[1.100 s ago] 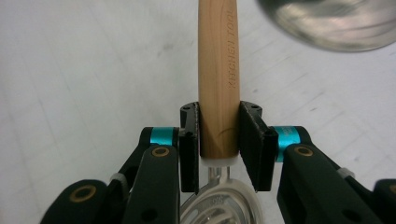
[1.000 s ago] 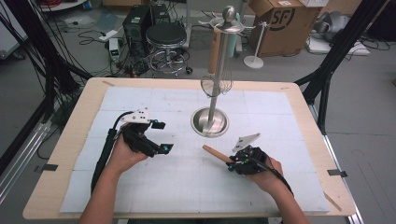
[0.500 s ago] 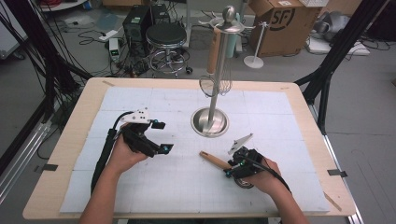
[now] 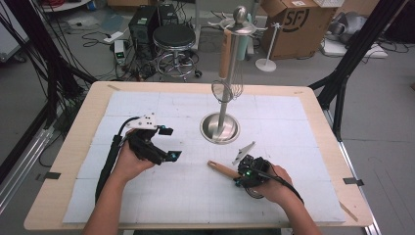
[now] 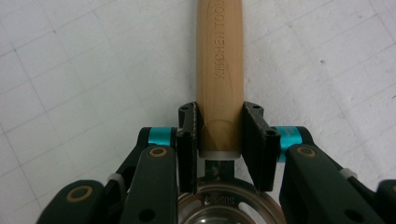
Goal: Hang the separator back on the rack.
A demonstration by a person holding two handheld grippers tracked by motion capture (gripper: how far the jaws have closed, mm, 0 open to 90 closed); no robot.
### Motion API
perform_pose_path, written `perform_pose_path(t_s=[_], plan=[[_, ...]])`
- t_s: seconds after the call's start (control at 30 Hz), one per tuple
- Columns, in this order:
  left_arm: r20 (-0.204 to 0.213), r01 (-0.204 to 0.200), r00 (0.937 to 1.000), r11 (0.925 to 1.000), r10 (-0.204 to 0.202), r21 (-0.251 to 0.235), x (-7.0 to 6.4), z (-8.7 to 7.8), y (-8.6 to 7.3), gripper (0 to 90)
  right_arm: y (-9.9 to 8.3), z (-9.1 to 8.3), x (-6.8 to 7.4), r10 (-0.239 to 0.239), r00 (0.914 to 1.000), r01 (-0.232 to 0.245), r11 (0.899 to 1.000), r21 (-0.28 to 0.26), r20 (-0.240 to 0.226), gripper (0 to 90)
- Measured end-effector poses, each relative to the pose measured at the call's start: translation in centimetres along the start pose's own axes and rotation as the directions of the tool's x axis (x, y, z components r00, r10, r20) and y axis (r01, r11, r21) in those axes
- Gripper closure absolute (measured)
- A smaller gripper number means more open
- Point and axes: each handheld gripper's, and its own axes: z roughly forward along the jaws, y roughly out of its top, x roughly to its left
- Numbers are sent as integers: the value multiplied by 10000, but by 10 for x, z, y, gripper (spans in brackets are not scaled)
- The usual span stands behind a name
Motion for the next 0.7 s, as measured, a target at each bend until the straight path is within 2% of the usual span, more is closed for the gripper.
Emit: perform_pose_path(t_s=[0.13,0.23,0.3,0.37,0.4,0.5,0.57,0.7], plan=[[-5,3,10000,10000,-3,-5,0,0,0,59,-4,-3,-1,-29,10000,30,9993,-382,8,691],[-5,11,10000,10000,-11,-7,1,0,0,59,-6,-11,-5,127,9999,-117,9952,-966,96,691],[-16,19,10000,10000,-19,-33,0,0,0,59,-8,-18,-10,281,9996,-271,9894,-1430,46,691],[-4,16,10000,10000,-16,-52,1,0,0,59,-11,-27,-15,495,9988,-492,9782,-2018,-35,691],[-19,29,10000,10000,-29,-57,1,0,0,59,-11,-30,-17,472,9988,-480,9756,-2143,-89,691],[-35,41,10000,10000,-41,-32,1,0,0,59,-15,-43,-23,683,9975,-703,9542,-2908,-173,692],[-10,19,10000,10000,-19,-19,1,0,0,59,-18,-51,-27,786,9965,-841,9356,-3429,-299,691],[-45,37,10000,10000,-37,-34,1,0,0,59,-21,-67,-35,950,9951,-975,9012,-4224,-270,692]])
